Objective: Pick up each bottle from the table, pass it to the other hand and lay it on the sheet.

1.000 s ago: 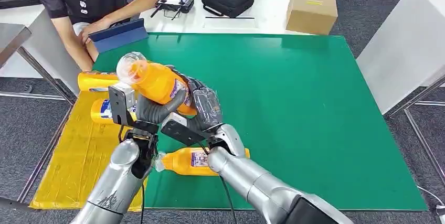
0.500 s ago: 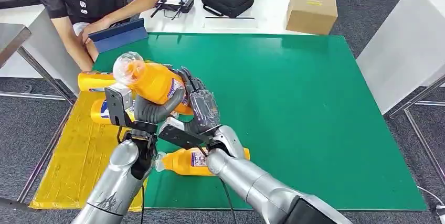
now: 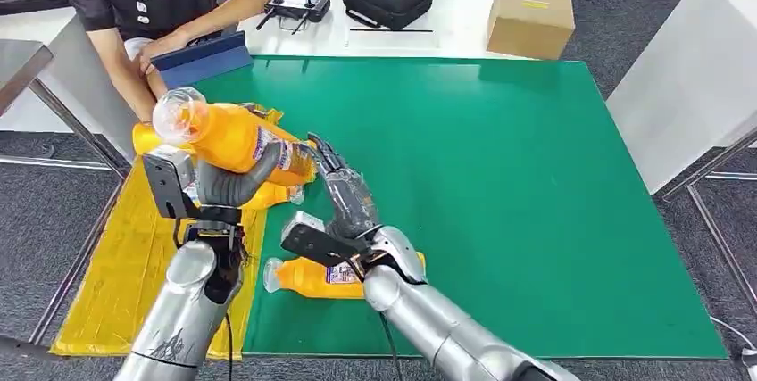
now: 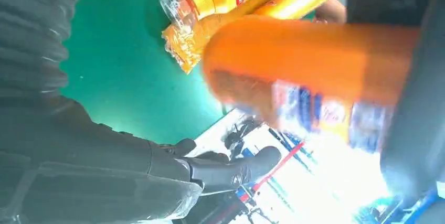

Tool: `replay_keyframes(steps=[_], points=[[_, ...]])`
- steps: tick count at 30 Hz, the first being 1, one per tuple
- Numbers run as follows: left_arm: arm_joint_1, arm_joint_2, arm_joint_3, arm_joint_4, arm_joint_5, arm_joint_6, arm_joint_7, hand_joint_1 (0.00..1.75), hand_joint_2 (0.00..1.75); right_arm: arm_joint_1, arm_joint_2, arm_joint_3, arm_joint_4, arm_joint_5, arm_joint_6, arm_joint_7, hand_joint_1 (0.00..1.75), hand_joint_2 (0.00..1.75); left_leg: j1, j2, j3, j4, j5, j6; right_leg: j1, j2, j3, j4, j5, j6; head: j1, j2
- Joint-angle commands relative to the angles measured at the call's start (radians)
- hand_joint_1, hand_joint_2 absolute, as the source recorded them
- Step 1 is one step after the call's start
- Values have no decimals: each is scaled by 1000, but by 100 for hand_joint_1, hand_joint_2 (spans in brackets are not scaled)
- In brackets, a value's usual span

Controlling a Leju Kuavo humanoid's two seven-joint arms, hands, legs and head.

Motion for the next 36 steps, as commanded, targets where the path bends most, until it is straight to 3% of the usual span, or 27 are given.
replay_keyframes(steps=[1, 4, 8, 14, 20, 29, 36], points=[[1, 39, 90, -6, -134, 104, -19, 175, 175, 162, -156, -100, -447, 110, 54, 62, 0, 175, 2, -3, 5, 0, -2, -4, 2, -3, 7, -1, -3, -3, 0, 0], [2, 41, 90, -2, -200, 156, -25, 175, 175, 167, -163, -97, -464, 158, 28, 53, 0, 175, 2, -1, 5, 0, -3, -4, 1, -2, 6, -1, -2, -3, 0, 0], [6, 59, 135, 60, -425, 290, -20, 175, 175, 222, -282, -102, -680, 361, -24, 120, 0, 175, 1, -3, 4, 0, -2, -3, 1, -3, 5, -1, -2, -2, 0, 0], [-25, 73, 160, 228, -787, 445, 28, 175, 175, 249, -390, -169, -865, 453, 17, 183, 0, 175, 1, -5, 7, -1, -3, -5, 1, -5, 9, -2, -4, -3, 0, 0], [-78, 80, 157, 358, -1056, 534, 110, 175, 175, 273, -401, -177, -903, 463, 20, 191, 0, 175, 0, -4, 5, 0, -2, -4, 0, -4, 6, -1, -3, -3, 0, 0], [-169, 81, 184, 564, -1380, 554, 246, 175, 175, 269, -434, -135, -895, 375, 35, 159, 0, 175, 1, -2, 6, 0, -2, -4, 1, -2, 6, -1, -2, -3, 0, 0], [-223, 101, 221, 688, -1495, 554, 302, 175, 175, 270, -464, -94, -938, 351, 70, 152, 0, 175, 1, 0, 5, 0, -3, -4, 1, 0, 6, -1, -2, -3, 0, 0]])
